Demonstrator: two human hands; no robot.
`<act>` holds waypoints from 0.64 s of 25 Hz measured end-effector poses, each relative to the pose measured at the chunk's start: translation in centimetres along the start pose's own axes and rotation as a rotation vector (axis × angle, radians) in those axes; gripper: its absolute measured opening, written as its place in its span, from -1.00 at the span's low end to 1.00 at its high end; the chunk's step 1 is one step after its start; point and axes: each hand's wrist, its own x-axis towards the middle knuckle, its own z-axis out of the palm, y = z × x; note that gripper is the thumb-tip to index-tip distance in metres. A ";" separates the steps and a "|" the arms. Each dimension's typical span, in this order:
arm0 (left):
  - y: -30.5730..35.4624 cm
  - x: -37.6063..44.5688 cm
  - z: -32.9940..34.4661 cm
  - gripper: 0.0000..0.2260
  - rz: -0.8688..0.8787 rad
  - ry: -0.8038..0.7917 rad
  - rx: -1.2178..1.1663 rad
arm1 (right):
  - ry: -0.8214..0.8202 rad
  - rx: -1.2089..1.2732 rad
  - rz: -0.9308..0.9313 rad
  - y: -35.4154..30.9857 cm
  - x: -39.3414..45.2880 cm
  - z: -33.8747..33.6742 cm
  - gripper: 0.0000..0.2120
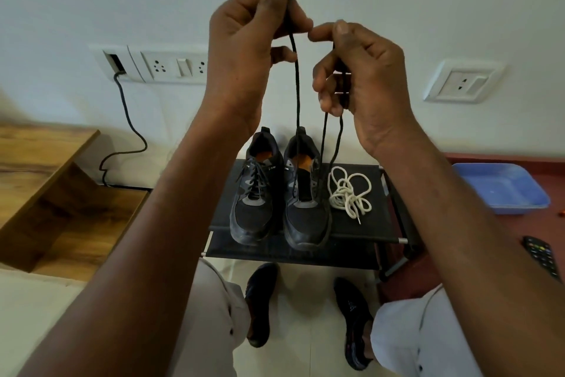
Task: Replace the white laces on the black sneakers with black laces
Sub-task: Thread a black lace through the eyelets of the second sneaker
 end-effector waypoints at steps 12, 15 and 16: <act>-12.6 -6.5 -2.1 -0.64 -0.803 -0.384 0.973 | -0.255 -0.855 0.581 8.8 -1.2 -3.4 -0.44; -15.4 -7.8 -0.4 -0.55 -0.856 -0.543 1.055 | -0.420 -1.039 0.669 12.3 -1.2 -3.4 -0.55; -16.0 -8.0 0.1 -0.55 -0.862 -0.570 1.063 | -0.462 -1.065 0.690 13.3 -1.3 -3.3 -0.57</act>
